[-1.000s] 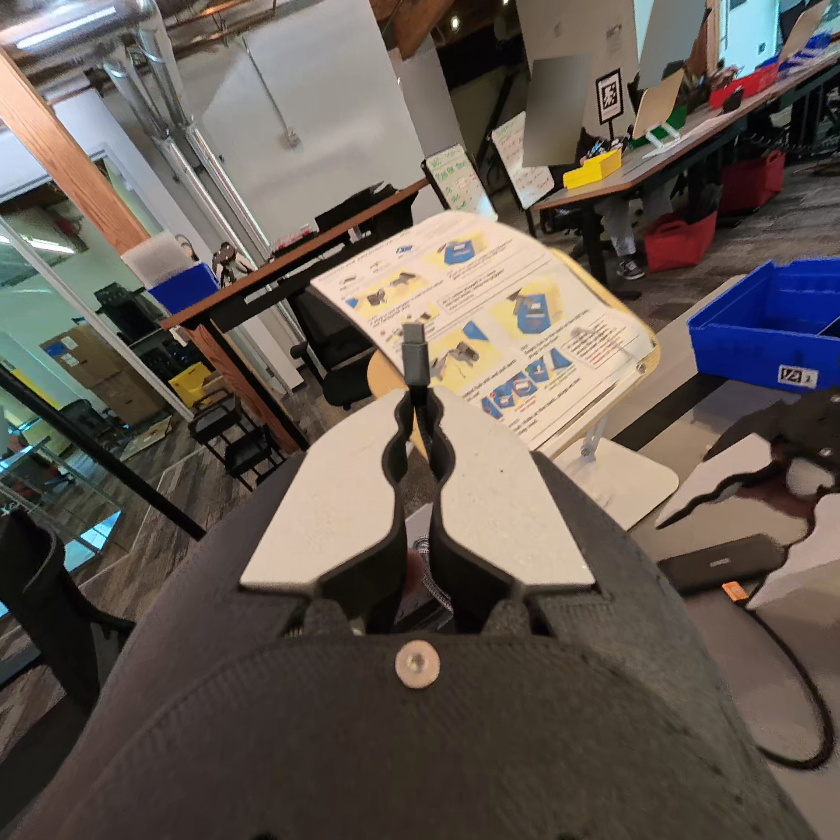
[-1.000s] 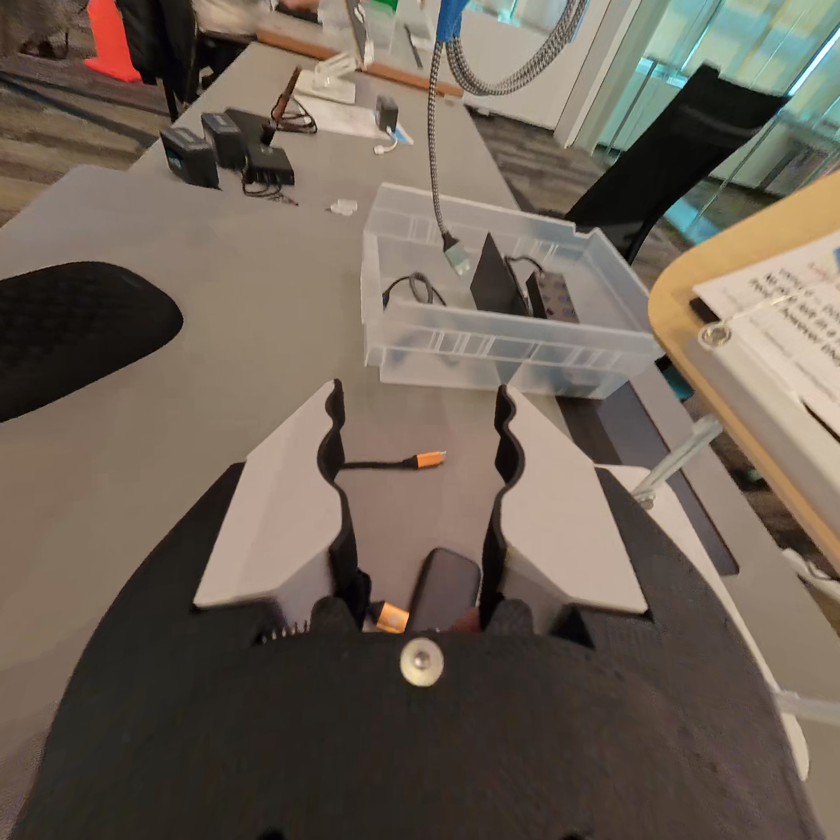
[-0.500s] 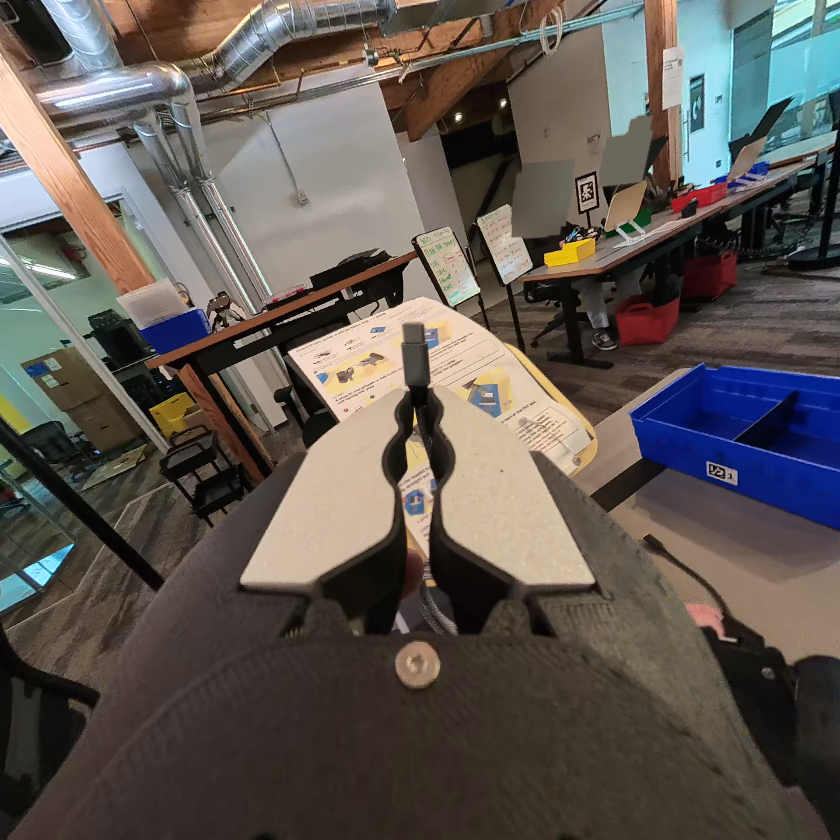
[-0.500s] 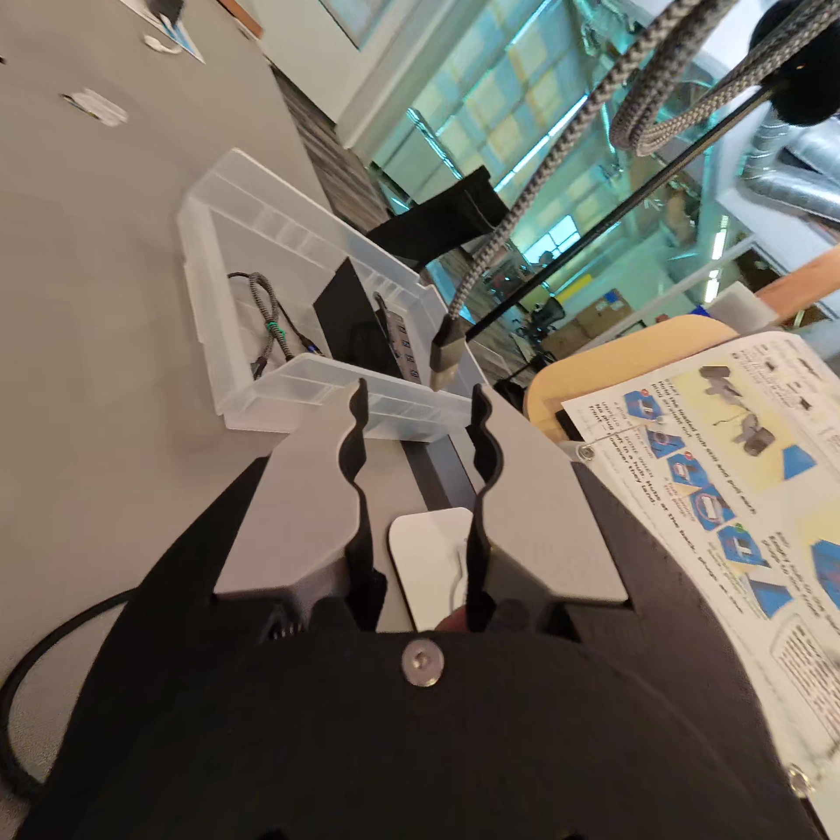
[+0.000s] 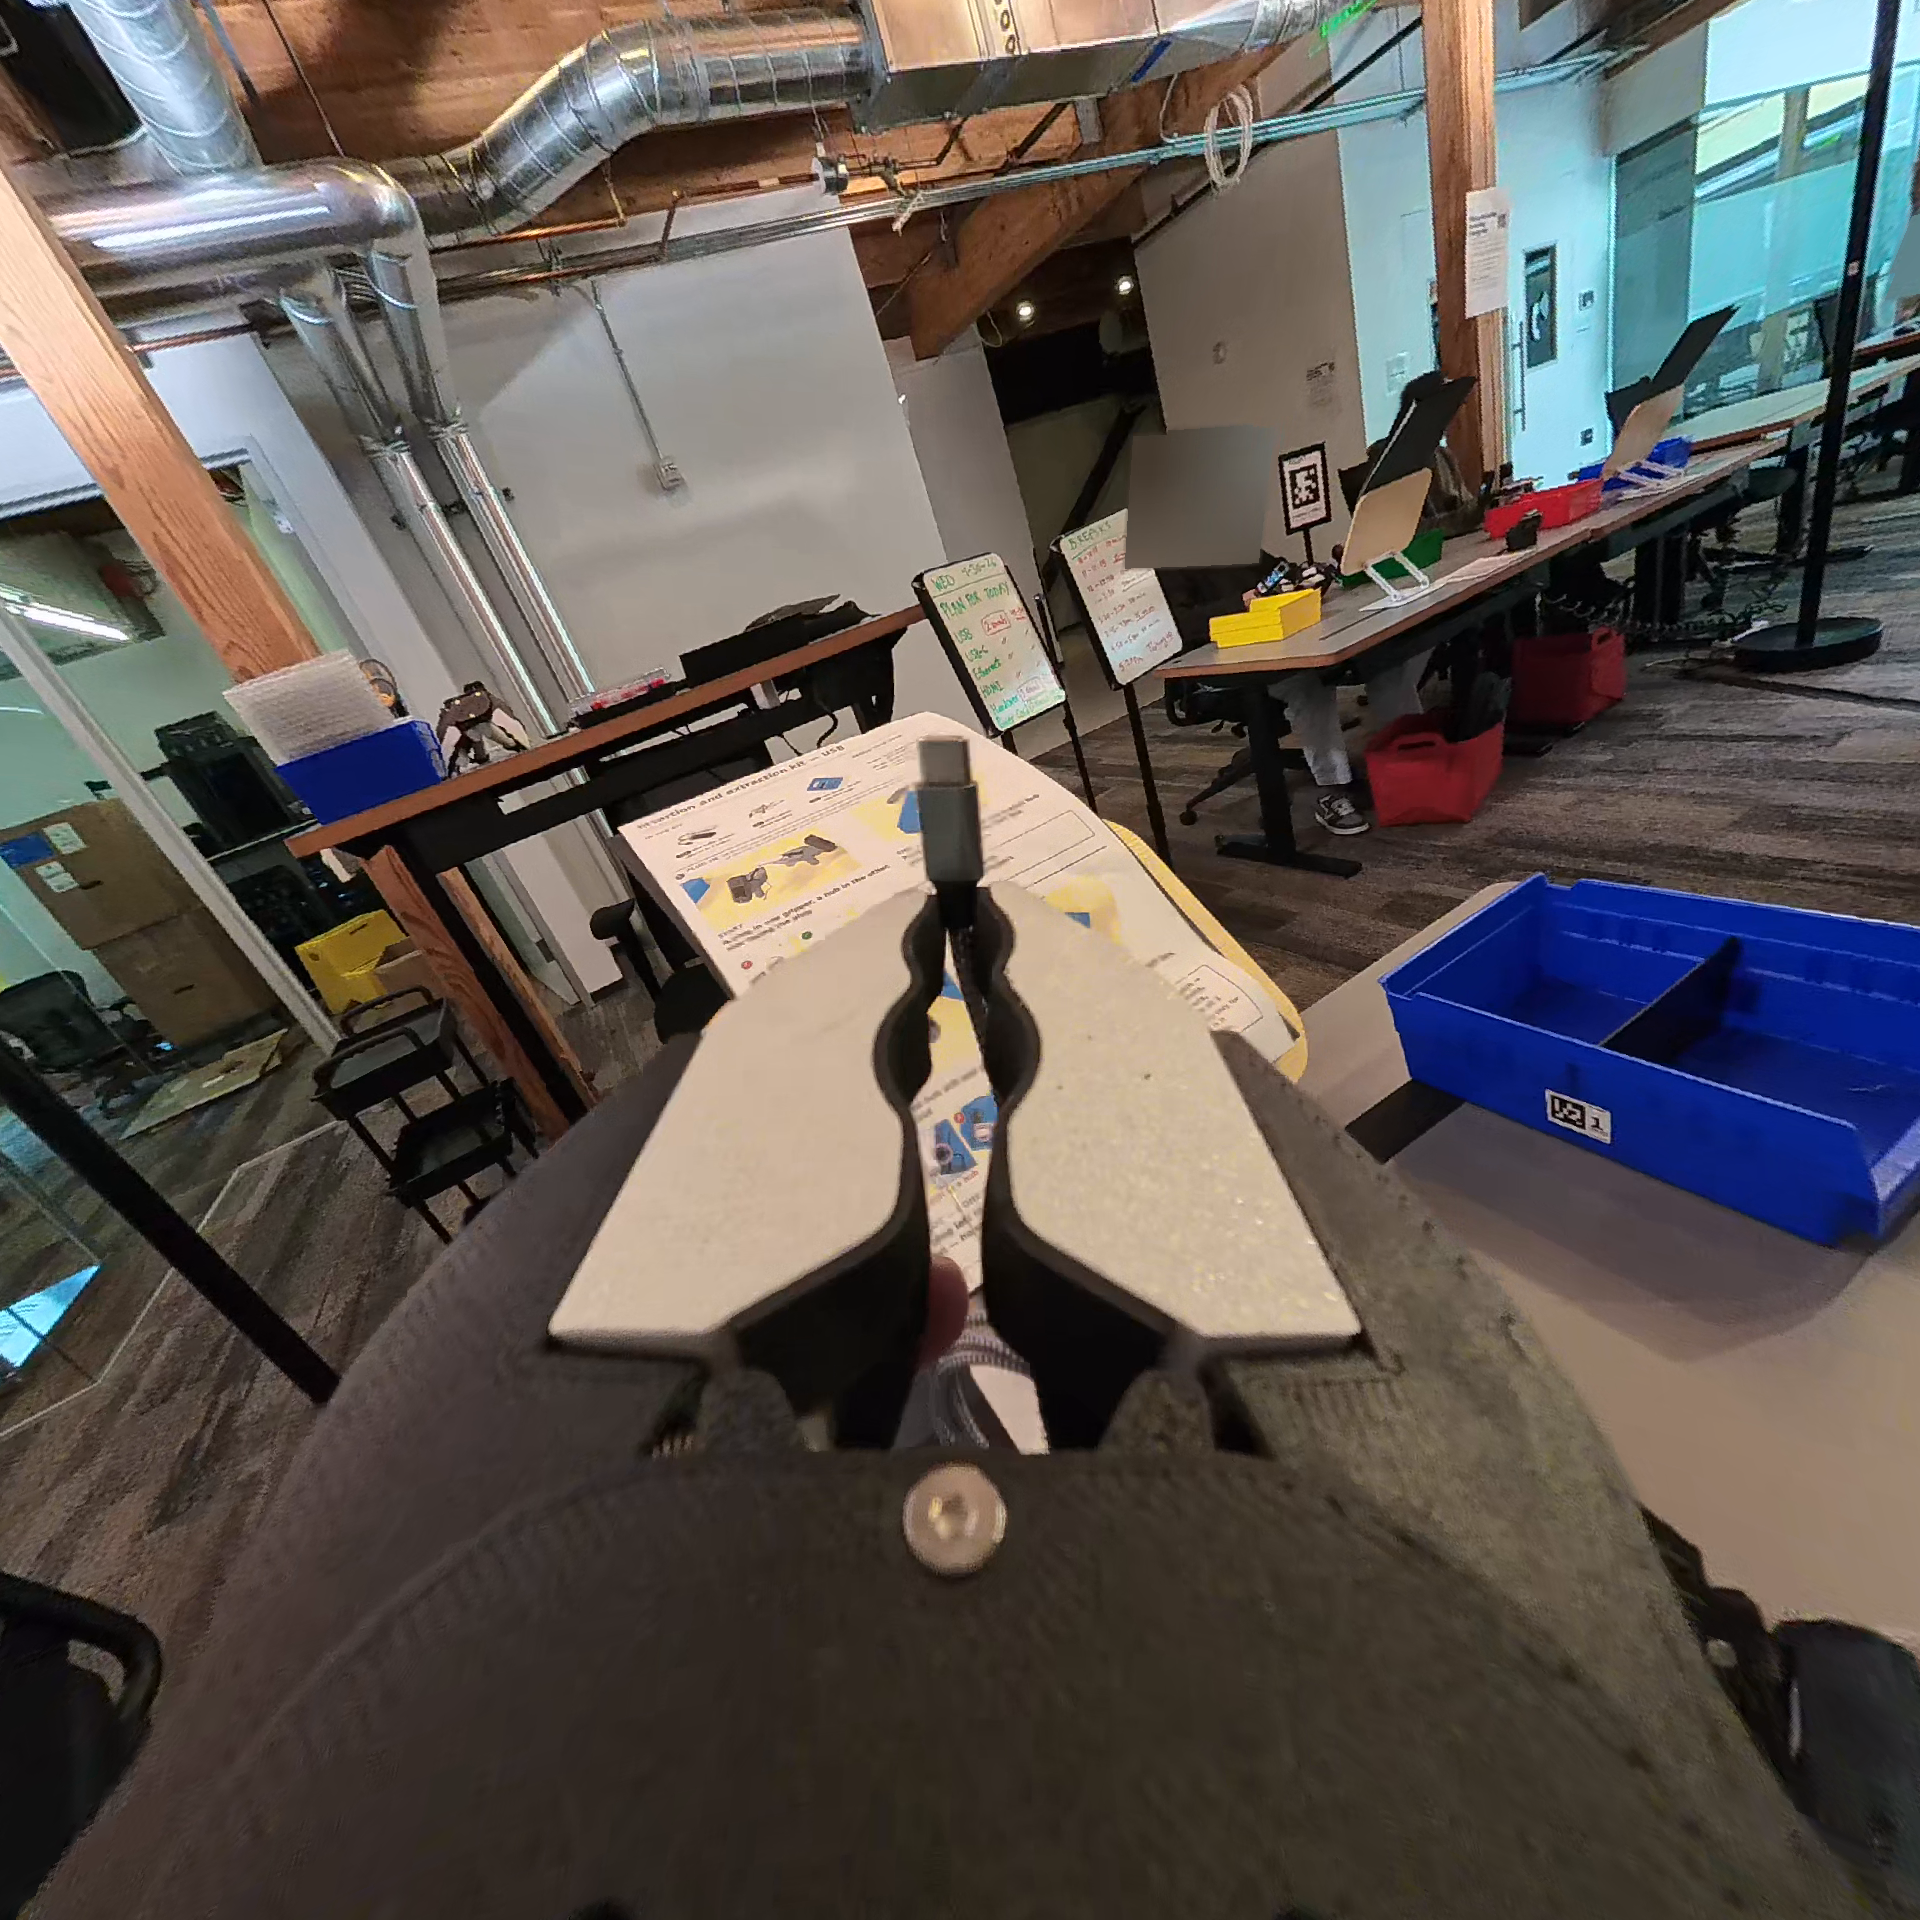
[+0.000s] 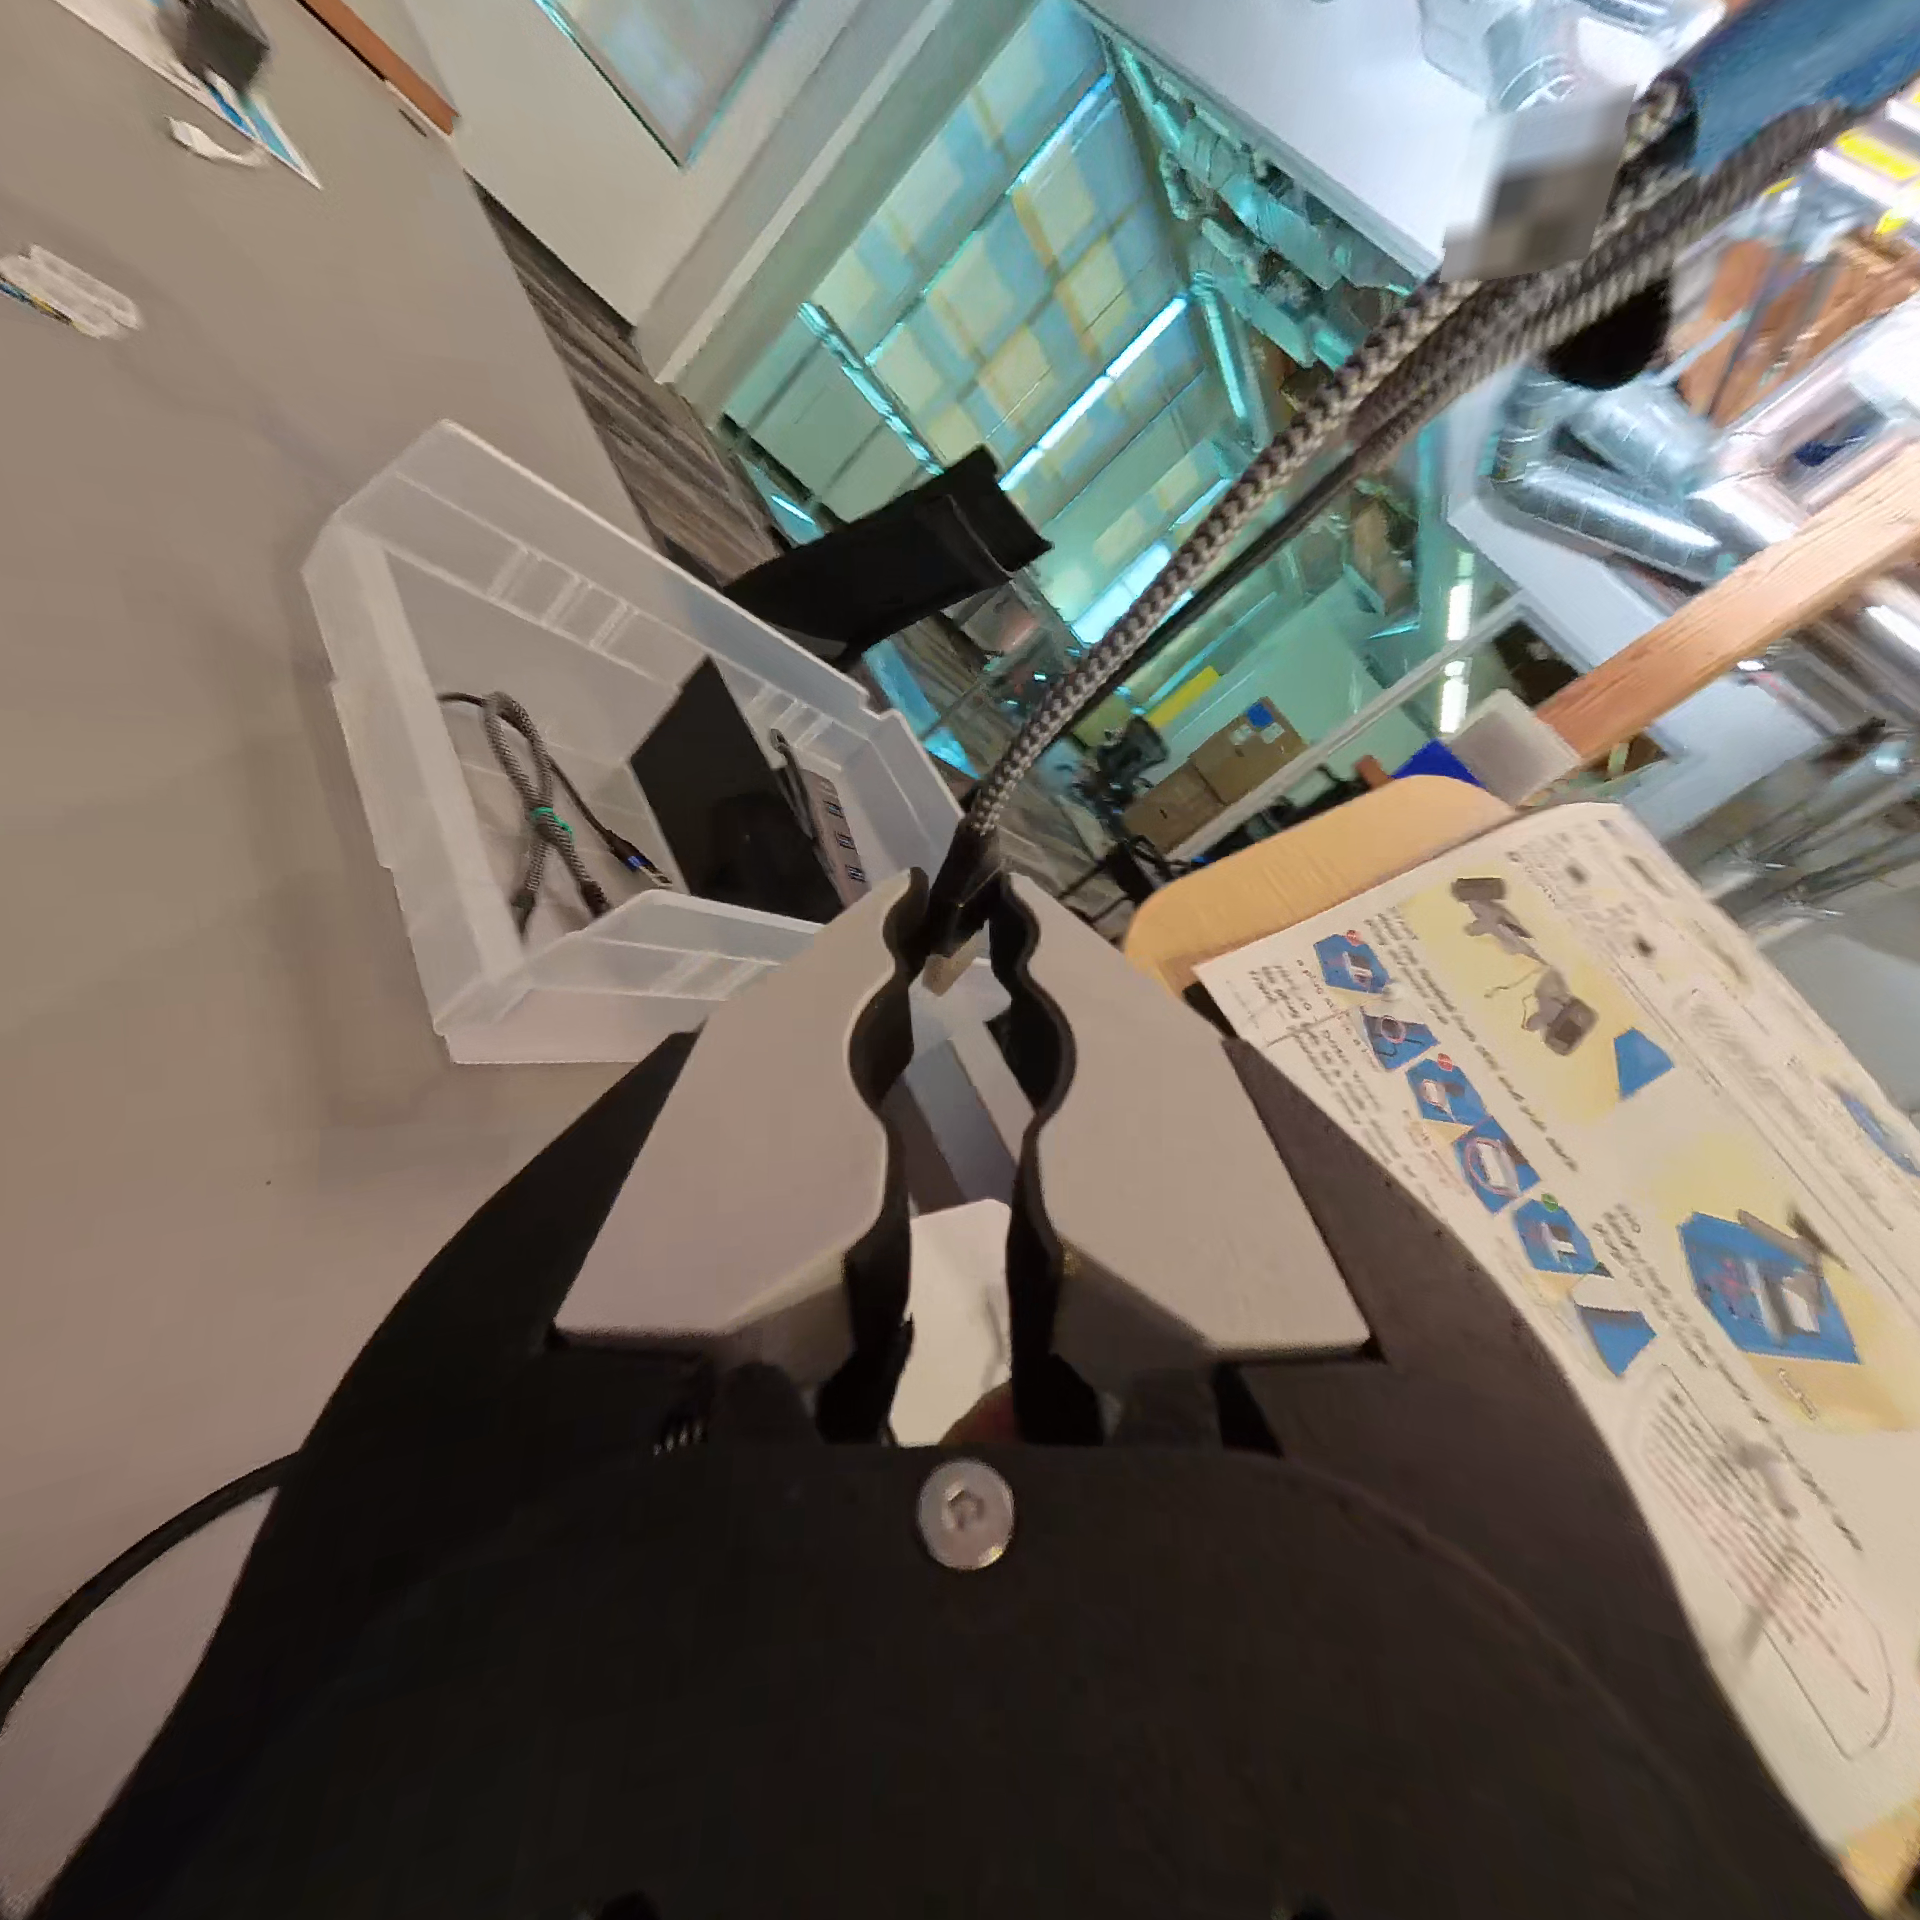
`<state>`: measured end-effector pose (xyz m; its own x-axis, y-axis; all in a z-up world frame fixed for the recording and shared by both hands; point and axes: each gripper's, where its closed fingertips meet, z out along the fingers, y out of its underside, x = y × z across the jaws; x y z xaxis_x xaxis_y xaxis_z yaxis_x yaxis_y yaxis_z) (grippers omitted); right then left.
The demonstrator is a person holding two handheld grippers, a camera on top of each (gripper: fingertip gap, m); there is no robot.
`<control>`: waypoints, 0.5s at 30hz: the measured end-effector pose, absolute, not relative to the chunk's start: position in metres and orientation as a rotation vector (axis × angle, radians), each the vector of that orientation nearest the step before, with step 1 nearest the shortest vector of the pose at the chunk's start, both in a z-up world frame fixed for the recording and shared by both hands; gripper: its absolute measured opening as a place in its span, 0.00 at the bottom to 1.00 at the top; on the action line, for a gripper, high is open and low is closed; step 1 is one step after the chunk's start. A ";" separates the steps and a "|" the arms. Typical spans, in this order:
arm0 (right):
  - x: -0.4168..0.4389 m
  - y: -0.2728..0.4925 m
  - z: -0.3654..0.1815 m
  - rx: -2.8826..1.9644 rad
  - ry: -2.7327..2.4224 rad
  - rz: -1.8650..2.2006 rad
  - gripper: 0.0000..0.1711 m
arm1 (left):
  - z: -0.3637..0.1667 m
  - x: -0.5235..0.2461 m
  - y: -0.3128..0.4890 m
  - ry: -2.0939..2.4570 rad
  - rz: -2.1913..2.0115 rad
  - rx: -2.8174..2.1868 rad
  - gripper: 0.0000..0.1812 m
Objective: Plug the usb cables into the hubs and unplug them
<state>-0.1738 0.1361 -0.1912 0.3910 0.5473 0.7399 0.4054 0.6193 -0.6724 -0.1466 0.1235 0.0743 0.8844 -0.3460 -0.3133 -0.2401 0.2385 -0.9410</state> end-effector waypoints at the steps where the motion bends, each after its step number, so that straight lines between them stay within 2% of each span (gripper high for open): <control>1: -0.174 0.134 -0.191 -0.973 -1.238 0.148 0.05 | 0.076 -0.150 0.123 0.516 -0.067 -1.345 0.02; 8: -0.169 0.092 -0.216 -1.055 -1.606 0.686 0.02 | 0.045 -0.194 0.113 0.513 0.093 -1.459 0.02; 15: -0.131 0.053 -0.256 -1.145 -1.948 1.092 0.01 | -0.063 -0.223 0.090 0.616 0.121 -1.664 0.02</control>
